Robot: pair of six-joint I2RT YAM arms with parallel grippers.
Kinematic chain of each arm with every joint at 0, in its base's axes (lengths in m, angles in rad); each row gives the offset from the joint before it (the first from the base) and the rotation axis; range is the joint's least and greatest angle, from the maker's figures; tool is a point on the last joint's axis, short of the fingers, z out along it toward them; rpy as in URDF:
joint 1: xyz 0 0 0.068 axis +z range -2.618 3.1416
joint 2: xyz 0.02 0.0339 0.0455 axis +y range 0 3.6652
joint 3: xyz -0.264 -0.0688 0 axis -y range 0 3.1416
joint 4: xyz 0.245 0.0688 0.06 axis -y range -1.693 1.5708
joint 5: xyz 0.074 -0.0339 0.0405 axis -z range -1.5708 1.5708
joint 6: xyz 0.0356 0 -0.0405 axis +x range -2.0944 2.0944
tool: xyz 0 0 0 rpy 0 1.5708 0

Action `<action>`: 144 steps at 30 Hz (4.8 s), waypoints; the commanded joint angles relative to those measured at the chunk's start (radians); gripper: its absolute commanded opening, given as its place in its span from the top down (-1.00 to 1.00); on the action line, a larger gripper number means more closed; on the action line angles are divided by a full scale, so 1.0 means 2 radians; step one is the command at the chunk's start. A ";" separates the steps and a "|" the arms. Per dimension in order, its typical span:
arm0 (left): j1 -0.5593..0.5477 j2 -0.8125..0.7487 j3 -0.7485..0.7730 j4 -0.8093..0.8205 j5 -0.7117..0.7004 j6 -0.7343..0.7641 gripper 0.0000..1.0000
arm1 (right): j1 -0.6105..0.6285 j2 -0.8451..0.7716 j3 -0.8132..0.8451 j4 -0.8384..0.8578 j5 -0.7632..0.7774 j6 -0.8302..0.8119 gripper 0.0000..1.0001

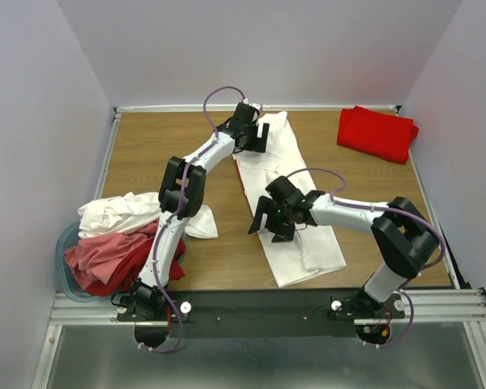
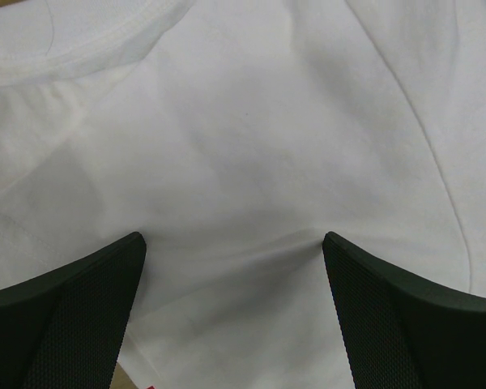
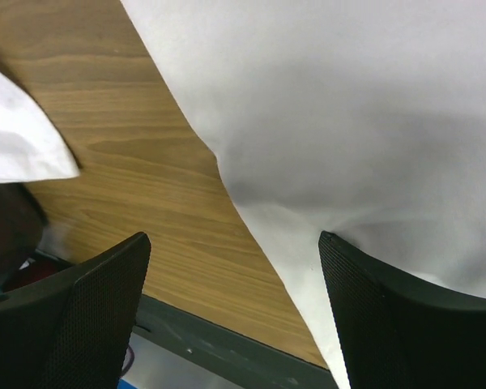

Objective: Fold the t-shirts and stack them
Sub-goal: Fold the tshirt

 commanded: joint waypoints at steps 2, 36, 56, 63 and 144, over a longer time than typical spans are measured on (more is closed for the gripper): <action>0.011 0.024 0.025 -0.004 0.036 0.016 -0.97 | 0.012 0.046 0.054 0.007 -0.013 -0.005 -0.82; -0.033 -0.138 -0.205 0.058 0.060 -0.120 -0.94 | -0.008 -0.248 -0.172 -0.120 0.139 0.006 -0.87; -0.023 -0.048 -0.135 0.047 0.023 -0.079 -0.96 | 0.017 -0.191 -0.179 -0.016 0.033 0.053 -0.84; -0.022 -0.033 -0.098 0.050 0.032 -0.046 -0.96 | 0.022 -0.151 -0.151 -0.006 0.031 0.044 -0.84; -0.311 -0.525 -0.759 0.048 0.044 -0.272 -0.35 | 0.019 -0.302 -0.218 -0.210 0.182 0.126 0.06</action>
